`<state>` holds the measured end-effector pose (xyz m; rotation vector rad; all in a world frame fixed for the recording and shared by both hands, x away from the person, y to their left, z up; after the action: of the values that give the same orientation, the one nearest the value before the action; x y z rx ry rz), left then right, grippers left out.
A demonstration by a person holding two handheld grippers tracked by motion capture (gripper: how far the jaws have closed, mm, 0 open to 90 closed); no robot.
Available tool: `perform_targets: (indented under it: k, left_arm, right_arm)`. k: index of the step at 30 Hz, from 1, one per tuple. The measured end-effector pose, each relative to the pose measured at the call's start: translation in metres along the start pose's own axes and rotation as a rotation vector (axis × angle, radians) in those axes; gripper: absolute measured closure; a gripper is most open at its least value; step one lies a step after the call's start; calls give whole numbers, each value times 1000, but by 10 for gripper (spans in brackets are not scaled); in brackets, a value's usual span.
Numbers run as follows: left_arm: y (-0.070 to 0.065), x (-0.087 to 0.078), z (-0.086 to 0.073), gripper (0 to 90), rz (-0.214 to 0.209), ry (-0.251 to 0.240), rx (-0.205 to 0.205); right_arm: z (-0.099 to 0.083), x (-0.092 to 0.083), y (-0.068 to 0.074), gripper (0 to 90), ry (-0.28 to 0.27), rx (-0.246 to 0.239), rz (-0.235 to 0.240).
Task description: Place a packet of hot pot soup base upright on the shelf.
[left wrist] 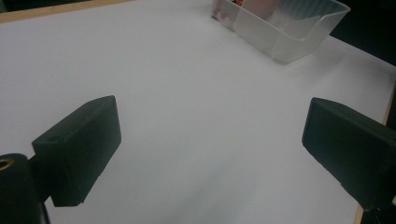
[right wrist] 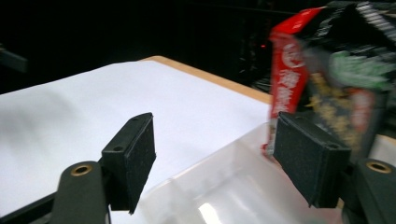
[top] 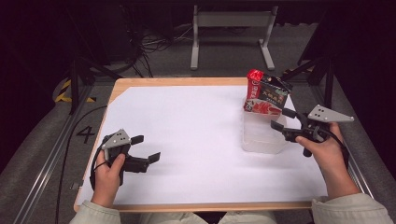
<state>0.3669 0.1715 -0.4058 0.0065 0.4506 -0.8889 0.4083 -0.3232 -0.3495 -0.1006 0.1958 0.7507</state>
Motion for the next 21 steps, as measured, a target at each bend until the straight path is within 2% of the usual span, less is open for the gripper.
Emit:
perform_targets:
  k: [9, 12, 15, 18, 21]
  left_arm:
    - [-2, -6, -15, 51, -18, -35, -23]
    - [-4, -7, -19, 51, -18, -50, -14]
    - [-5, -8, -22, 48, -19, -49, -6]
    - [-7, -11, -27, 45, -39, -67, 4]
    - [-7, -11, -29, 44, -40, -89, 7]
  right_arm:
    - [-15, 7, 34, 287, -5, -3, 115]
    - [-22, 9, 46, 284, 3, -4, 147]
    - [-27, 11, 50, 285, 18, -20, 155]
    - [-42, 16, 61, 291, -4, -60, 176]
    - [-55, 20, 66, 293, 1, -43, 201]
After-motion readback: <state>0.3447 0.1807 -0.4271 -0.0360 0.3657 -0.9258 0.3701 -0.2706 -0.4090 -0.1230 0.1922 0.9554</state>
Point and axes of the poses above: each handheld gripper's, and its own axes: x roughly forward along the jaws, z roughly out of its top, y roughly to its left, the point moved 4 cm from there along x, roughly forward along the jaws, and after that the axes turned 4 degrees about -y, right-handed, at the moved point
